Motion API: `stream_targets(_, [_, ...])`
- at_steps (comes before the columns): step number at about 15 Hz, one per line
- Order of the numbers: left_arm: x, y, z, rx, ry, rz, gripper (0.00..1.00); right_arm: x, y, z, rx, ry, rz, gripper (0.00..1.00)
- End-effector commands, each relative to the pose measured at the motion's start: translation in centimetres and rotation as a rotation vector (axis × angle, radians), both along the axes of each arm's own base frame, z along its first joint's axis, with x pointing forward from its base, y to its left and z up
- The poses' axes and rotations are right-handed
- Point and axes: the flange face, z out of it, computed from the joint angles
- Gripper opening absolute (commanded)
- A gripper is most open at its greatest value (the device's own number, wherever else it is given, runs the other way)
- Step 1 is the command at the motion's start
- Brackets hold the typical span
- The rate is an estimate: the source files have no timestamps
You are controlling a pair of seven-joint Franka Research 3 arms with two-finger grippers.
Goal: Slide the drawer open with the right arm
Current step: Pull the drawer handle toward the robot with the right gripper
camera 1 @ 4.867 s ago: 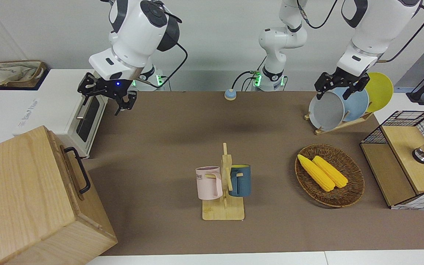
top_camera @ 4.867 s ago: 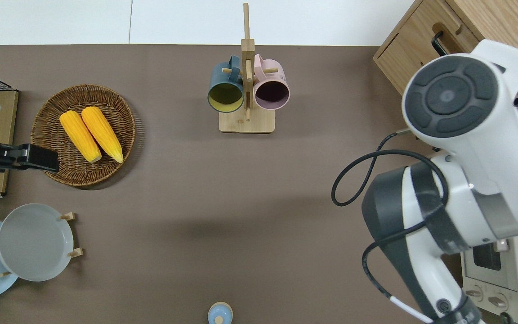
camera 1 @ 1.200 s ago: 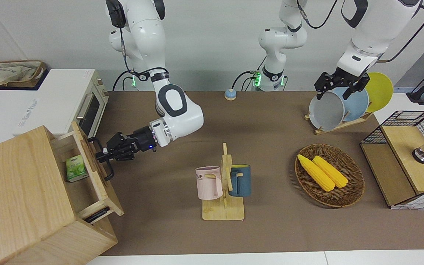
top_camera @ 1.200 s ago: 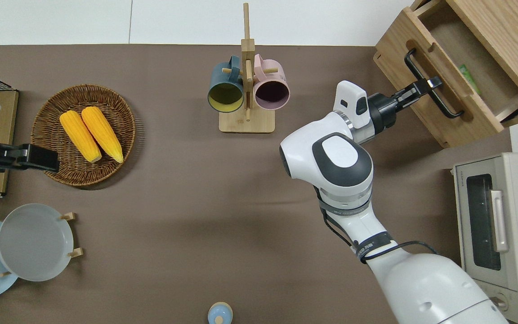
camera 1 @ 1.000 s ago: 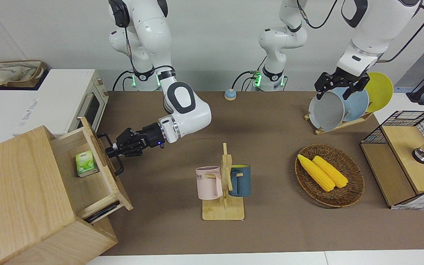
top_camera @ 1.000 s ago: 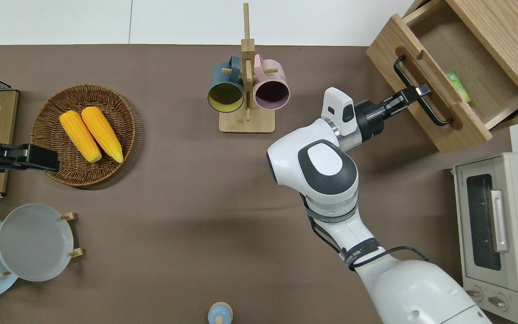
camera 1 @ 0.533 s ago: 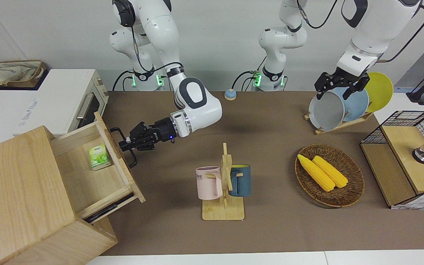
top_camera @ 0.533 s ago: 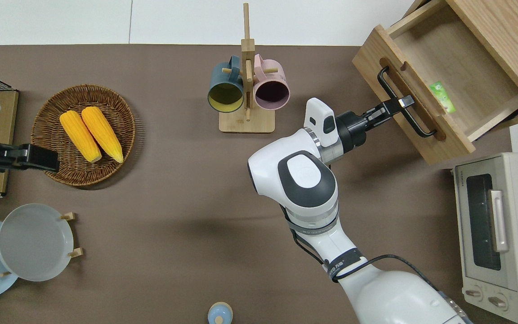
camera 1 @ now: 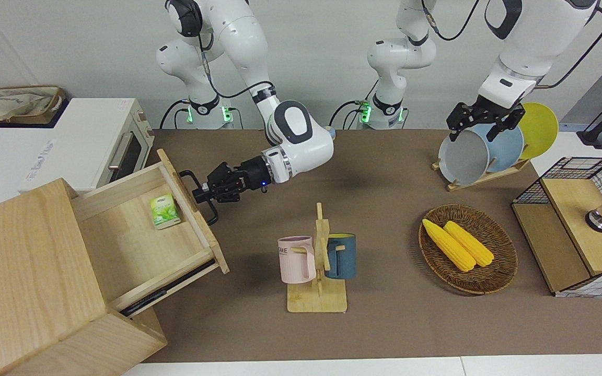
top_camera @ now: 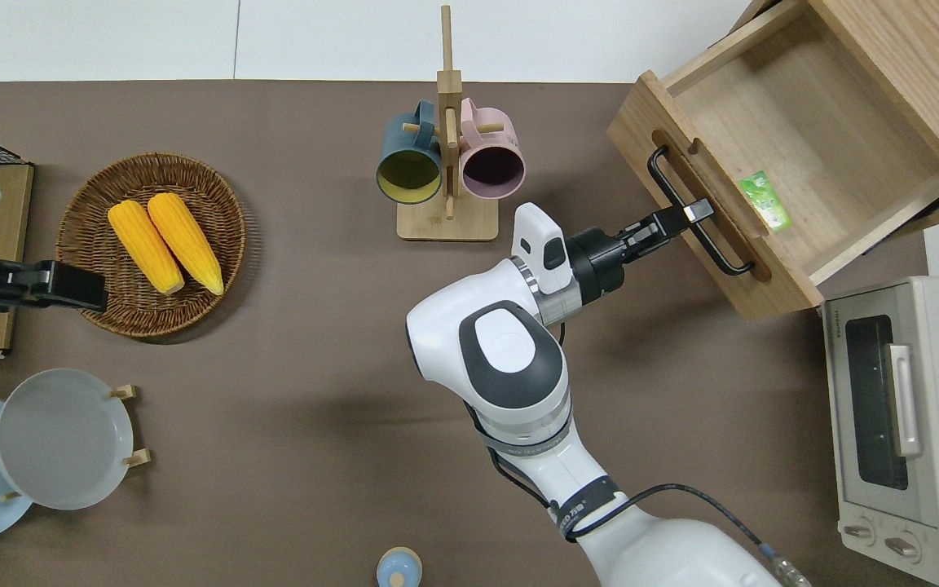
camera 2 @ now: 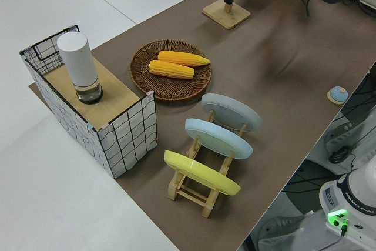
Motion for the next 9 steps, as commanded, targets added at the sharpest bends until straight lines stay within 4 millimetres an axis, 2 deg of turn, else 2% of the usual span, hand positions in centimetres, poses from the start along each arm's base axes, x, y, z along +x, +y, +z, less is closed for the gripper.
stream_targets(1, [0.2,0.1,0.4,0.016,0.005,-0.011,0.99,-1.4,2.6,1.2,0.043,-0.005,-0.018,0.0])
stream_targets(9, [0.2,0.1,0.3,0.016,0.006,-0.011,0.99,-2.3,3.6,1.1,0.026,-0.007,-0.025,0.0])
